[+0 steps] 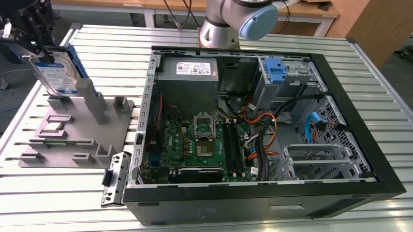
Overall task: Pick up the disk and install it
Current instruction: 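Pick up the disk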
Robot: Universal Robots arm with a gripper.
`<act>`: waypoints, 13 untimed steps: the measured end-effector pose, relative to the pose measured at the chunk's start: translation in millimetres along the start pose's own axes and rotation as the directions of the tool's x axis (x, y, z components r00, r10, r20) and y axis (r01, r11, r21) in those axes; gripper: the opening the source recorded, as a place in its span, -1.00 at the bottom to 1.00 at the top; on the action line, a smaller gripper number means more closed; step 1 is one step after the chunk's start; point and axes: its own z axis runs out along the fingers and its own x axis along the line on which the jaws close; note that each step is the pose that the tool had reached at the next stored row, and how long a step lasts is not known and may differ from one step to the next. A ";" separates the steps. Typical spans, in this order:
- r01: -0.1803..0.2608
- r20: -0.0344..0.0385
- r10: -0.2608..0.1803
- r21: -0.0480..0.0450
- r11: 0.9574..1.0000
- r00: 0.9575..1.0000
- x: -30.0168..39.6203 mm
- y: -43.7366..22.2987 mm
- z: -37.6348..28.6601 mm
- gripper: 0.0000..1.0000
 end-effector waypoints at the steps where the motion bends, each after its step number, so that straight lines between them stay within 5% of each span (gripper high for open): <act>1: 0.000 0.000 0.000 0.000 1.000 1.000 0.0 0.0 -0.7 -0.30; 8: 0.000 0.000 0.000 0.000 1.000 1.000 -0.1 0.0 -1.2 -0.30; 13: 0.000 0.000 0.000 0.000 1.000 1.000 -0.4 0.3 -7.4 -0.30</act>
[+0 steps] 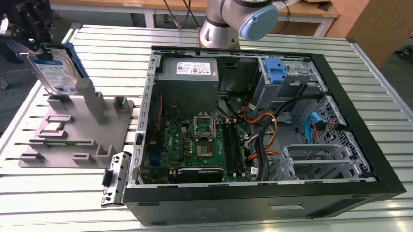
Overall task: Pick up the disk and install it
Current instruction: 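Pick up the disk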
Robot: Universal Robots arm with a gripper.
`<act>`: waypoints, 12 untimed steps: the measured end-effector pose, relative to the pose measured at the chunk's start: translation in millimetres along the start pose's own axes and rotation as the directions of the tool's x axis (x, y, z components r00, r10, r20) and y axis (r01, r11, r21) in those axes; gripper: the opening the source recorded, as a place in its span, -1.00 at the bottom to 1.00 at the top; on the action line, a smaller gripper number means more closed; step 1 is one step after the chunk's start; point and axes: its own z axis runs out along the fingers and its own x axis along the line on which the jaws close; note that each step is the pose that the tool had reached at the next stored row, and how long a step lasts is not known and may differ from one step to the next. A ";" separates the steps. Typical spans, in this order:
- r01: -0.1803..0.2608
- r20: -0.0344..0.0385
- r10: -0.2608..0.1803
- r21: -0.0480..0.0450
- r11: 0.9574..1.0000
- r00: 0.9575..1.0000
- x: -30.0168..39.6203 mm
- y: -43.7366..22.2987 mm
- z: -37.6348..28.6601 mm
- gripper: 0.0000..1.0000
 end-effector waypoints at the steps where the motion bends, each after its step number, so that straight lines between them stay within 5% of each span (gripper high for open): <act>1: 0.000 0.000 0.000 0.000 1.000 1.000 -0.1 0.1 -1.1 -0.30; 12: 0.000 0.000 0.000 0.000 1.000 1.000 -0.1 0.1 -2.6 -0.30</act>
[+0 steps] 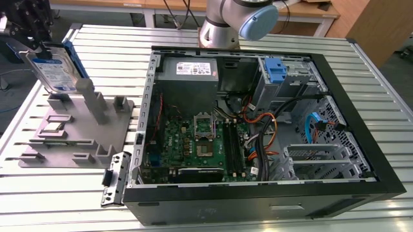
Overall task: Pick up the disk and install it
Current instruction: 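Pick up the disk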
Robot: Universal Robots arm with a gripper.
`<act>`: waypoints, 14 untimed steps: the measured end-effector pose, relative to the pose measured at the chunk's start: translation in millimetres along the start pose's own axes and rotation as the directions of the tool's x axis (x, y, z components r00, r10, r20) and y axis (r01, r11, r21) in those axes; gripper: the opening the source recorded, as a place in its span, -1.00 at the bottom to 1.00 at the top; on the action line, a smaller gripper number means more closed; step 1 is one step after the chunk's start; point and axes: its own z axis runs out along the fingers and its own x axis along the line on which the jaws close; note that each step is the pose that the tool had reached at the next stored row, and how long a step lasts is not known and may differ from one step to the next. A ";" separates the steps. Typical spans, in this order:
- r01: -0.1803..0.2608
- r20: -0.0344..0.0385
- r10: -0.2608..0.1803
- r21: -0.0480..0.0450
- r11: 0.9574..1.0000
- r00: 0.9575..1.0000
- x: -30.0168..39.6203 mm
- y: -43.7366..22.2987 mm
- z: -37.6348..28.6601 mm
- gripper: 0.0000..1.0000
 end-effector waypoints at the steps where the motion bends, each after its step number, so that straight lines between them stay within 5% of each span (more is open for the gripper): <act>1: 0.000 0.000 0.000 0.000 1.000 1.000 0.0 0.0 -0.5 -0.30; 14: 0.000 0.000 0.000 0.000 1.000 1.000 -1.6 1.3 -26.9 -0.30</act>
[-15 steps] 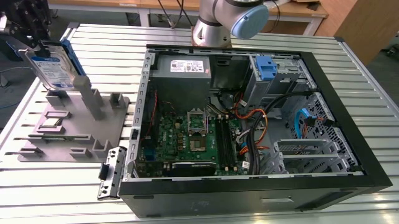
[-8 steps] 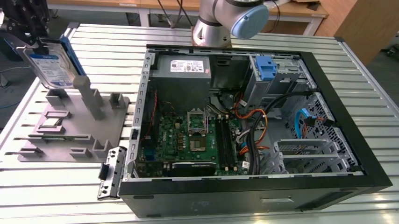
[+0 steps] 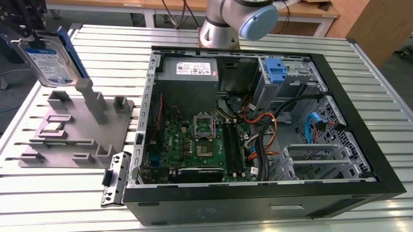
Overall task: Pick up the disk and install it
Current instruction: 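Pick up the disk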
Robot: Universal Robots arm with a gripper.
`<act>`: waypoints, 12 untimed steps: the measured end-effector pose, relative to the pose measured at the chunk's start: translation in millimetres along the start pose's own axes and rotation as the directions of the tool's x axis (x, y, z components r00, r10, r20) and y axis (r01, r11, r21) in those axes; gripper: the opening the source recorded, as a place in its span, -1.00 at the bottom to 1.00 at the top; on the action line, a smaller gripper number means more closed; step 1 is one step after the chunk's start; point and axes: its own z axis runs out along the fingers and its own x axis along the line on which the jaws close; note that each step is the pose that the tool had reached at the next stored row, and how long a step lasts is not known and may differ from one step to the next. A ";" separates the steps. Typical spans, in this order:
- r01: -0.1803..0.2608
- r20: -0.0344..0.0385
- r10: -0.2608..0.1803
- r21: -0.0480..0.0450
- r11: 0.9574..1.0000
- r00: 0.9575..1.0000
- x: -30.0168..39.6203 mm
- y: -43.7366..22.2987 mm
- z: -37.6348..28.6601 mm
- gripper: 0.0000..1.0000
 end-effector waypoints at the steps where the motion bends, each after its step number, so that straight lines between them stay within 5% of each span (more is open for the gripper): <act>1: 0.000 0.000 0.000 0.000 1.000 1.000 -0.1 0.1 -2.4 -0.30; 7: 0.000 0.000 0.000 0.000 1.000 1.000 -1.1 0.8 -17.6 -0.30; 12: 0.000 0.000 0.000 0.000 1.000 1.000 -1.3 1.1 -22.0 -0.30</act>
